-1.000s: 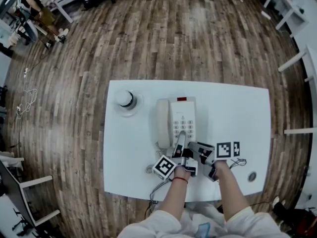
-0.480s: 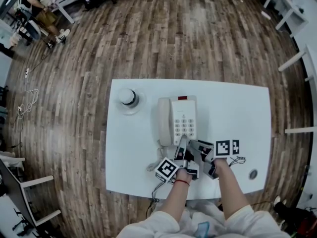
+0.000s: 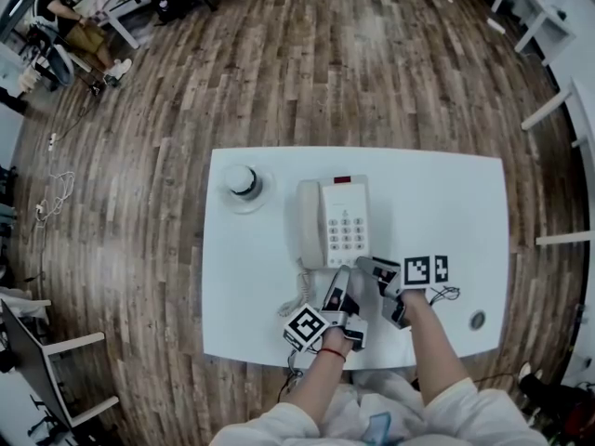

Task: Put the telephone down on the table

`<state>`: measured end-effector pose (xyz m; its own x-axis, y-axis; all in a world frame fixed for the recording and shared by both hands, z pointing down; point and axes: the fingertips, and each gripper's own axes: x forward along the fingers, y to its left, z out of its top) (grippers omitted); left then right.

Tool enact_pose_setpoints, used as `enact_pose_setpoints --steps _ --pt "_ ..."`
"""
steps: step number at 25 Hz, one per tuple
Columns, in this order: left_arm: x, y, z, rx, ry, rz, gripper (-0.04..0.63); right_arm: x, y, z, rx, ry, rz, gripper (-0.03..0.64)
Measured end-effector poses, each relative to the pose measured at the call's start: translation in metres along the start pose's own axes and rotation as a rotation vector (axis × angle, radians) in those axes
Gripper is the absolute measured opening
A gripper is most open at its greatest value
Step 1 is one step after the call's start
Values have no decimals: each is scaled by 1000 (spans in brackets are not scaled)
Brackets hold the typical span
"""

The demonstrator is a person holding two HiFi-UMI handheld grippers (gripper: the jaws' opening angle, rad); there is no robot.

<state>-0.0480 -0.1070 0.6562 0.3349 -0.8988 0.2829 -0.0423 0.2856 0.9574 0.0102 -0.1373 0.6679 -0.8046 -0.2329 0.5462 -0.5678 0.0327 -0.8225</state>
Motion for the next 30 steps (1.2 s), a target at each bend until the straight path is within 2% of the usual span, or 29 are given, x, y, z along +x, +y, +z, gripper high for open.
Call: enact_pose_setpoints --steps 4,6,10,12,16,19,23,27,28,30 --pt "-13 -16 -3 73 76 -5 250 1 -1 0 -8 -4 -6 144" --pt "-17 -23 -5 117 114 4 219 1 -2 0 -11 -6 -10 144" --pt "-21 -49 -12 141 206 -56 153 3 -4 -3 -18 -2 -16 144" --pt "-25 -55 -11 219 257 -60 72 4 -5 -3 -17 0 -17 144" --pt "-30 -75 -9 356 309 -124 34 6 -7 -3 -15 0 -22 146" --pt "-32 -83 -7 409 323 -150 32 7 -9 -4 -24 -5 -30 147" --pt "-37 -85 -3 453 332 -125 32 8 -11 -4 -37 -11 -43 149" --pt "-37 -82 35 605 260 -58 34 9 -13 -4 -41 -4 -56 149" --pt "-33 -78 51 648 246 -31 51 9 -13 -5 -37 -3 -55 149" --pt "-21 -66 82 713 247 44 165 8 -14 -4 -31 -3 -54 150"
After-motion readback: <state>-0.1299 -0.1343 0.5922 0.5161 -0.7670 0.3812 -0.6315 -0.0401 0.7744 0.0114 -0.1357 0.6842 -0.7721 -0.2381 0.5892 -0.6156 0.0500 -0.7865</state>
